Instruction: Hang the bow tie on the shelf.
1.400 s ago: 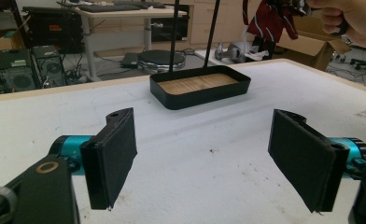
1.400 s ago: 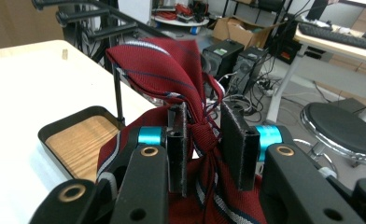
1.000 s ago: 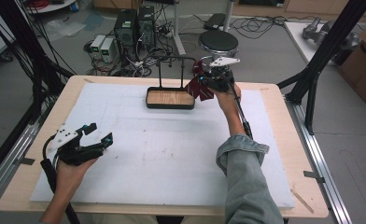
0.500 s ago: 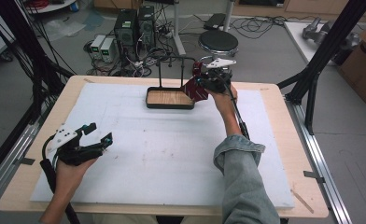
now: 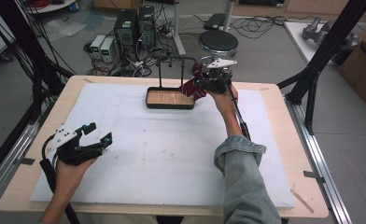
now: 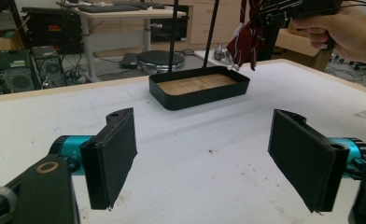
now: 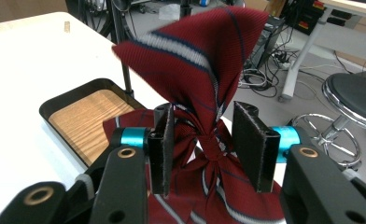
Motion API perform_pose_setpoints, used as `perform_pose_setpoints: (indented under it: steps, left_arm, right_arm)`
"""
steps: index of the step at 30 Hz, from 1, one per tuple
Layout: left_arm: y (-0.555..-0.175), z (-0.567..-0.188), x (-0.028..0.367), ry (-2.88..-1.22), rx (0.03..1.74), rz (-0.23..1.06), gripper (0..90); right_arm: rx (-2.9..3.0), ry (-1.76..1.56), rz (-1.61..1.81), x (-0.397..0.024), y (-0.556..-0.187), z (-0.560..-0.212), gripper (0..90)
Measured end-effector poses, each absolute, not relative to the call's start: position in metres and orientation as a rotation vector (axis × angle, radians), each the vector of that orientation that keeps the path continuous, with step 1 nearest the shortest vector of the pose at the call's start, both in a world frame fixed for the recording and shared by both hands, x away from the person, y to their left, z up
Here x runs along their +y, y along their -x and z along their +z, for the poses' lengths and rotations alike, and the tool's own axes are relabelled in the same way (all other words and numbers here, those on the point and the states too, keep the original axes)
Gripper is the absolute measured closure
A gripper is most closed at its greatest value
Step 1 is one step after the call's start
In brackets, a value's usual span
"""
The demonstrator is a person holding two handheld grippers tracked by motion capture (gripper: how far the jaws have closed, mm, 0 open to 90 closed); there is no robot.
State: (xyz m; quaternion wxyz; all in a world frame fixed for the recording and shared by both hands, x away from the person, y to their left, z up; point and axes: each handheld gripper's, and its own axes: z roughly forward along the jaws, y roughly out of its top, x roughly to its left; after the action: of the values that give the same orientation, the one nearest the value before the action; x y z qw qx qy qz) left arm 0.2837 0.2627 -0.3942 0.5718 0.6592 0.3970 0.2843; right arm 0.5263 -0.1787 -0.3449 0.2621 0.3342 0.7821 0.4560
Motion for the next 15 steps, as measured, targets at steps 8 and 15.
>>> perform_pose_setpoints:
  steps: [8,15]
  left_arm:
    - [-0.284,-0.394,0.263,-1.544,0.934,0.667,23.7]
    - [-0.284,-0.394,0.264,-1.543,0.937,0.669,23.7]
  right_arm:
    - [2.111,-0.906,1.27,-0.185,-0.522,-0.341,40.3]
    - [2.093,-0.873,1.327,-0.193,-0.514,-0.333,28.1]
